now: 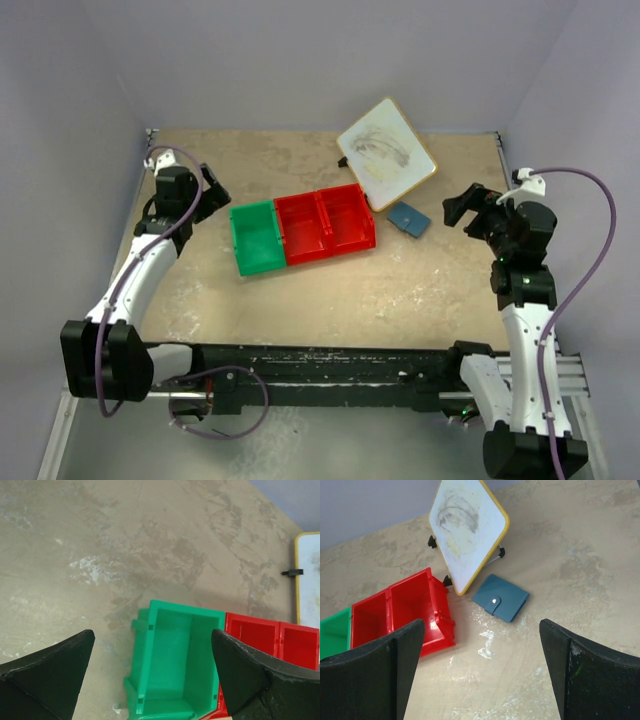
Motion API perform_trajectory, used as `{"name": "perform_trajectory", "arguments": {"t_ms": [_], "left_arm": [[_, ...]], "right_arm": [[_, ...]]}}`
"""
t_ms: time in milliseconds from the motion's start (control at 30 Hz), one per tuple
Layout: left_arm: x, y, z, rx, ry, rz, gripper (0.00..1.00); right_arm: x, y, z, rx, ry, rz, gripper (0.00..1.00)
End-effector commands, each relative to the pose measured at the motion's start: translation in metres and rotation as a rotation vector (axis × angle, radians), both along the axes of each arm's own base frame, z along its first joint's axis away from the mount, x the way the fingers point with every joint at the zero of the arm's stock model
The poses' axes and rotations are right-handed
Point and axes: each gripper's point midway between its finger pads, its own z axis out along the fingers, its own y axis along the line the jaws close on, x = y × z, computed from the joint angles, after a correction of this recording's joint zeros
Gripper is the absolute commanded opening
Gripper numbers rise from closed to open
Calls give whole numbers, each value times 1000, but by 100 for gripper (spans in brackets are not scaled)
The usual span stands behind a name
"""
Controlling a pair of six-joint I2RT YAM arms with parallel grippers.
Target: Take the credit cards out of the card holder
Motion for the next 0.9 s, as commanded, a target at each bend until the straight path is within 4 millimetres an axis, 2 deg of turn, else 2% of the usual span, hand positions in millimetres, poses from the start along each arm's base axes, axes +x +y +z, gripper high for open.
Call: {"name": "perform_trajectory", "arguments": {"t_ms": [0,100,267,467,767,867], "left_arm": [[0,7,10,-60,-46,63,98],[-8,28,-1,-41,-30,194,98],[-30,62,-38,66,102,374,98],[-37,69,-62,71,150,443,99],[-56,100,-105,184,309,627,99],[-63,111,-111,206,343,684,99]], "right_arm": [[3,0,7,3,-37,-5,100],[4,-4,3,-8,-27,-19,100],[7,-5,-10,-5,6,-25,100],[11,-6,-21,5,20,-35,100],[12,-10,-27,-6,42,-49,100],[13,-11,-28,-8,49,-54,100]]}}
